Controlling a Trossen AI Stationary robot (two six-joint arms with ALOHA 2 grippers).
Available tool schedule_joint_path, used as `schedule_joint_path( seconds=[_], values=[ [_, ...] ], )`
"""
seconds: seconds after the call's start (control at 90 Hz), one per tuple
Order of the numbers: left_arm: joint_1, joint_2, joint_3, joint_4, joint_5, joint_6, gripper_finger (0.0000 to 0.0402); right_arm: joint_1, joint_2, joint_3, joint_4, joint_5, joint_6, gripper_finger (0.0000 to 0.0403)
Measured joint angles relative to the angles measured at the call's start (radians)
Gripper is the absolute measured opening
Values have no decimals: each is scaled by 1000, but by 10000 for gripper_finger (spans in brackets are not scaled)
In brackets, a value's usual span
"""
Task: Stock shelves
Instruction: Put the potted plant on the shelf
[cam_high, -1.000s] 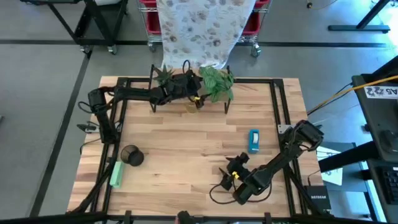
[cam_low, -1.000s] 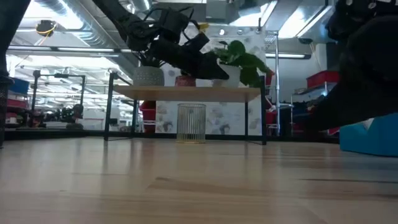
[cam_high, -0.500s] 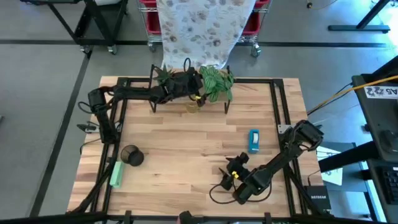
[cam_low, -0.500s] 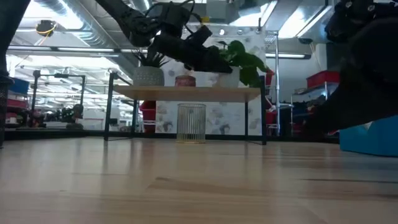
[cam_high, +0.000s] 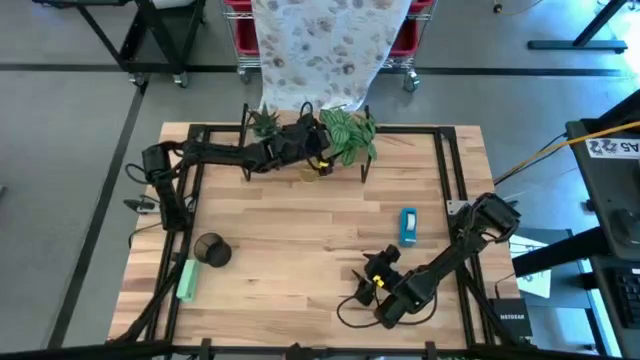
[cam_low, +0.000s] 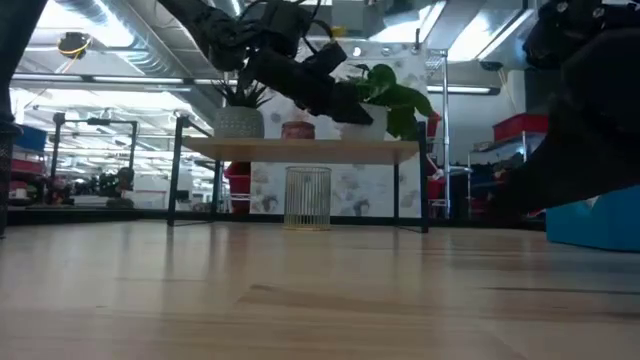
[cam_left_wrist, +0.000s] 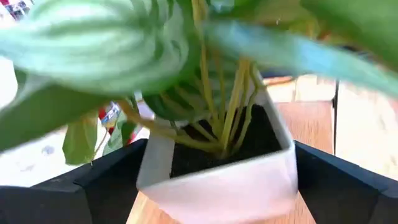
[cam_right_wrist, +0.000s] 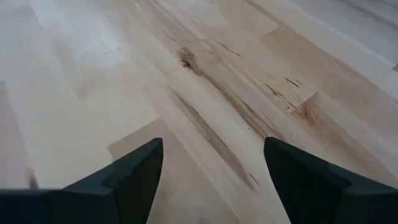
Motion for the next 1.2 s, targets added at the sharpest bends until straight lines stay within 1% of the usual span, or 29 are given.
schedule_joint_path(
  seconds=[0.167,0.5,0.767,0.856,1.022,1.089,1.2],
  values=[
    [0,0,0,-19,-32,-26,363,0,0,0,-2,0,-1,266],
    [-11,-9,0,-38,-107,-29,363,0,0,0,-2,0,-10,266],
    [-15,-56,0,-67,-117,-29,363,0,0,0,-2,1,-24,266],
    [-15,-61,0,-78,-112,-30,361,0,0,0,-2,2,-24,266],
    [-2,-52,0,-72,-31,-87,342,0,0,0,-1,3,-24,266],
    [4,-48,0,-78,-21,-102,338,0,0,0,-1,3,-24,266],
    [8,-39,-2,-30,-7,-107,336,0,0,0,0,3,-24,266]
  ],
)
